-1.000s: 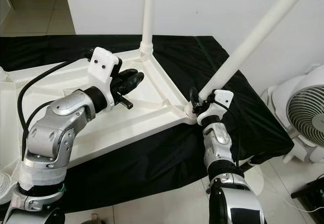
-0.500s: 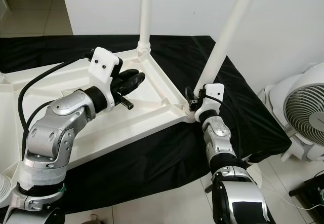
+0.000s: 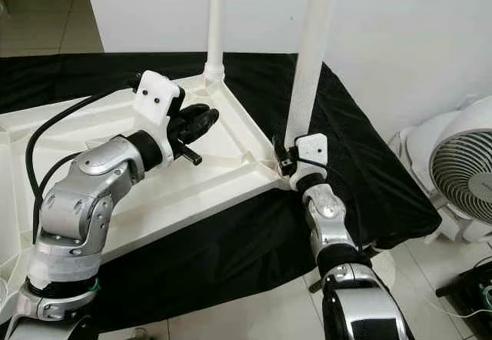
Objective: Building children table
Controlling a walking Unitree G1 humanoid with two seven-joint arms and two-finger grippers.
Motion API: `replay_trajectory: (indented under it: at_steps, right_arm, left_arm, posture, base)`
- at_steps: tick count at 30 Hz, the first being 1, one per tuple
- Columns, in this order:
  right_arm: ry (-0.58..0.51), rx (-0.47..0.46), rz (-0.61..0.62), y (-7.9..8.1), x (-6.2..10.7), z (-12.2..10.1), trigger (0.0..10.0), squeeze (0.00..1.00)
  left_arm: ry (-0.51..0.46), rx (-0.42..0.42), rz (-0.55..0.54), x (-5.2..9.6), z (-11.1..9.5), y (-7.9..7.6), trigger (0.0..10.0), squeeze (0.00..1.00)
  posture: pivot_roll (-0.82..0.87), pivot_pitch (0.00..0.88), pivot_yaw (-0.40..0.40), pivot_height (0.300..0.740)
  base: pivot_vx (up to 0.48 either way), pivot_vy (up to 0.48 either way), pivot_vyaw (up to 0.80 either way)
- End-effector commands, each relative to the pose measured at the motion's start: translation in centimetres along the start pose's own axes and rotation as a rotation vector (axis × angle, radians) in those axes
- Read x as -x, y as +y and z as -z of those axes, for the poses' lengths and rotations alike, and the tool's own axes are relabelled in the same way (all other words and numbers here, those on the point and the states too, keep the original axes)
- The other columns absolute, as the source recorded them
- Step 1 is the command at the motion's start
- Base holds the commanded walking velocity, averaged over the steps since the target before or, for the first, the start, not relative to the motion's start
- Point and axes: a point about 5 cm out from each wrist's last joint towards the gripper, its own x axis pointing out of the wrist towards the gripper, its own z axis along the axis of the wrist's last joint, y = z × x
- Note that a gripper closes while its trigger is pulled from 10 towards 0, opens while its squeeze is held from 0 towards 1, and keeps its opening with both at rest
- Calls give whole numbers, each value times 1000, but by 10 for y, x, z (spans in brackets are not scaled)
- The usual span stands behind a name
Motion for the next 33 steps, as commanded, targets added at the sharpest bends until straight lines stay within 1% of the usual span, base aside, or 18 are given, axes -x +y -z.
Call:
replay_trajectory:
  at_steps: [1, 4, 6, 9, 12, 13, 14, 17, 19, 21, 23, 24, 26, 28, 30, 31, 32, 33]
  right_arm:
    - [389, -64, -25, 17, 58, 75, 10000, 0]
    - [355, -131, 37, 9, 64, 75, 10000, 0]
    - [370, -178, 81, 4, 68, 78, 10000, 0]
    - [360, -257, 159, -3, 72, 80, 10000, 0]
    - [361, -259, 177, -5, 73, 80, 10000, 0]
    - [360, -293, 205, -7, 74, 81, 10000, 0]
    - [360, -293, 205, -7, 74, 81, 10000, 0]
    - [358, -381, 286, -16, 77, 83, 10000, 0]
    - [351, -411, 296, -17, 77, 83, 10000, 0]
    - [359, -408, 292, -16, 77, 84, 10000, 0]
    - [355, -427, 285, -15, 77, 85, 10000, 0]
    - [356, -435, 272, -11, 78, 86, 10000, 0]
    - [371, -413, 263, -7, 81, 88, 10000, 0]
    - [381, -412, 262, -7, 82, 89, 10000, 0]
    - [414, -407, 258, -7, 82, 91, 10000, 0]
    - [449, -402, 252, -7, 80, 93, 10000, 0]
    - [449, -402, 252, -7, 80, 93, 10000, 0]
    - [491, -376, 228, -8, 78, 93, 10000, 0]
  left_arm:
    - [-6, 6, -64, -1, -2, 1, 10000, 0]
    - [-7, 9, -61, -1, -2, 1, 10000, 0]
    - [-7, 9, -60, -1, -2, 1, 10000, 0]
    - [-7, 9, -59, -1, -2, 1, 10000, 0]
    - [-7, 9, -59, -1, -2, 1, 10000, 0]
    - [-6, 8, -58, -1, -2, 1, 10000, 0]
    - [-6, 8, -58, -1, -2, 1, 10000, 0]
    - [-6, 6, -59, -1, -2, 1, 10000, 0]
    - [-7, 4, -60, -1, -2, 2, 10000, 0]
    - [-7, 3, -60, -1, -3, 2, 10000, 0]
    - [-8, 2, -61, -1, -3, 2, 10000, 0]
    - [-9, 1, -61, -1, -3, 2, 10000, 0]
    - [-10, -1, -61, -1, -4, 3, 10000, 0]
    - [-10, -1, -62, -1, -4, 3, 10000, 0]
    - [-9, -1, -61, -1, -4, 3, 10000, 0]
    - [-9, -2, -60, -1, -3, 3, 10000, 0]
    - [-9, -2, -60, -1, -3, 3, 10000, 0]
    - [-9, -1, -59, -2, -3, 2, 10000, 0]
  posture:
    - [133, 111, -34, 740]
    - [129, 111, -32, 740]
    - [130, 112, -34, 740]
    - [131, 111, -31, 740]
    - [131, 111, -31, 740]
    - [134, 112, -31, 740]
    - [134, 112, -31, 740]
    - [139, 107, -29, 740]
    - [139, 105, -27, 740]
    - [139, 105, -27, 740]
    - [141, 102, -27, 740]
    - [141, 101, -27, 740]
    - [139, 101, -25, 740]
    - [139, 101, -25, 740]
    - [138, 102, -24, 740]
    - [134, 101, -22, 740]
    - [134, 101, -22, 740]
    - [132, 102, -21, 740]
  base:
    - [0, 0, 0]
    - [0, 0, 0]
    - [0, 0, 0]
    - [0, 0, 0]
    - [0, 0, 0]
    - [0, 0, 0]
    - [0, 0, 0]
    - [0, 0, 0]
    - [0, 0, 0]
    - [0, 0, 0]
    - [0, 0, 0]
    - [0, 0, 0]
    - [0, 0, 0]
    - [0, 0, 0]
    - [0, 0, 0]
    - [0, 0, 0]
    - [0, 0, 0]
    - [0, 0, 0]
